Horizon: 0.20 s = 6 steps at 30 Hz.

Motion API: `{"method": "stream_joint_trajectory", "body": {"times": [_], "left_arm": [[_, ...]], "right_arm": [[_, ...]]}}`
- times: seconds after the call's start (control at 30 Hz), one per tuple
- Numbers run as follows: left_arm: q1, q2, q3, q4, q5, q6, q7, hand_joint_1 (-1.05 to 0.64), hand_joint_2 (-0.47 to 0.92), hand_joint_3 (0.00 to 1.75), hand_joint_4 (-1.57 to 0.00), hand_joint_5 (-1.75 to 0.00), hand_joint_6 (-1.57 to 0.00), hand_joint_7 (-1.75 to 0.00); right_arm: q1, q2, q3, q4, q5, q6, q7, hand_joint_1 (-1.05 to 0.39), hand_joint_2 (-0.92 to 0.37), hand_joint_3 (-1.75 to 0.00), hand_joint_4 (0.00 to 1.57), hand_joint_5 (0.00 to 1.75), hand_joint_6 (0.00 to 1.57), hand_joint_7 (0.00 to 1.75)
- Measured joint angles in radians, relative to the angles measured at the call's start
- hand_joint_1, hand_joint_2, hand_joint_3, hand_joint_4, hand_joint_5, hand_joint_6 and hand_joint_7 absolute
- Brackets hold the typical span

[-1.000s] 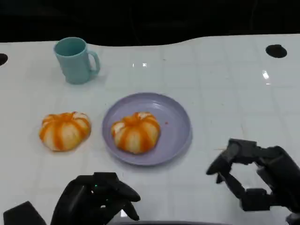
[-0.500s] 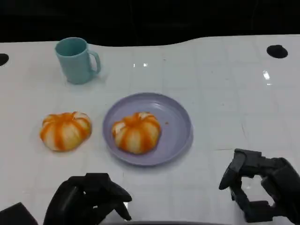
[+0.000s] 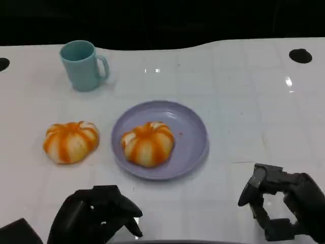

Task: Grasp the bread from the table and place it into the plate.

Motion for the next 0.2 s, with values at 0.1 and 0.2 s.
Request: {"method": "stream_joint_trajectory", "body": {"times": [0.1,0.2], "left_arm": [[-0.002,0.000,0.000,0.003,0.000,-0.001,0.000,-0.93,0.92,0.03,-1.00,-1.28,-1.16,-0.73],[-0.003,0.000,0.000,0.004,0.000,-0.001,0.000,-0.94,0.92,0.03,-1.00,-1.28,-1.16,-0.73]], "right_arm": [[0.000,0.000,0.000,0.000,-0.002,0.000,0.000,-0.09,-0.40,-1.33,0.85,1.75,0.78,1.35],[-0.001,0.000,0.000,0.000,-0.005,0.000,0.000,-0.09,-0.40,-1.32,0.85,1.75,0.78,1.34]]}}
